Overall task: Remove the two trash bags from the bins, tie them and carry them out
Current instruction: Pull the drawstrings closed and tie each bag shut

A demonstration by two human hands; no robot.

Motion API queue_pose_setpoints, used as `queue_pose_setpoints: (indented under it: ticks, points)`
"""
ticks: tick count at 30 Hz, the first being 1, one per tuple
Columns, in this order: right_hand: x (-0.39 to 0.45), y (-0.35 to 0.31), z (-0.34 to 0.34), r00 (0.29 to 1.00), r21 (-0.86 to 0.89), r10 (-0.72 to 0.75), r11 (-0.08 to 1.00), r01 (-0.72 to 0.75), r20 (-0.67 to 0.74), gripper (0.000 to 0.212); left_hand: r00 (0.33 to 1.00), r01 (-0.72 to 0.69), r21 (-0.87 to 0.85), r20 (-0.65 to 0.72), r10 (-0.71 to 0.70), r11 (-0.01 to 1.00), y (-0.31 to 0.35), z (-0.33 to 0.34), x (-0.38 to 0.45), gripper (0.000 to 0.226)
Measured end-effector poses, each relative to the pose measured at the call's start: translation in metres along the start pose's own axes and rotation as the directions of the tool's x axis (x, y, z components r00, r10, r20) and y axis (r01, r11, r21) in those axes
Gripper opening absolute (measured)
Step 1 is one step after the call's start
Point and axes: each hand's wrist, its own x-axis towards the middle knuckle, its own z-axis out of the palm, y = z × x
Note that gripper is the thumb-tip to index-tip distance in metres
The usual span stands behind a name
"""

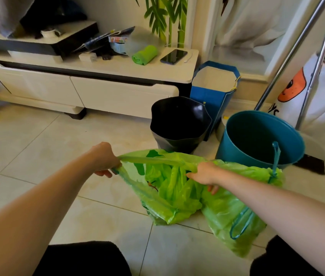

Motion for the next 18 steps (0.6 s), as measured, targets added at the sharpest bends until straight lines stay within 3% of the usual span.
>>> queue_pose_setpoints:
  ticks: [6,9,14,18]
  points:
    - [0.006,-0.003,-0.008,0.994,0.074,0.017,0.997,-0.009,-0.104,0.018,0.998,0.000,-0.005,-0.056,0.000,1.000,-0.005,-0.007,0.002,0.018]
    - [0.005,-0.004,-0.018,0.986,0.242,0.041,0.970,-0.001,-0.160,0.020,0.994,-0.024,-0.046,-0.104,0.019,0.999,-0.005,-0.010,0.000,0.016]
    - [0.004,-0.001,-0.028,0.984,0.629,0.083,0.776,0.035,-0.157,0.046,0.983,-0.058,-0.090,-0.179,0.041,0.994,-0.003,-0.015,-0.003,0.015]
    - [0.000,0.001,-0.035,0.982,0.746,0.061,0.660,0.094,-0.178,0.055,0.972,-0.079,-0.104,-0.231,0.053,0.991,-0.003,-0.017,-0.004,0.018]
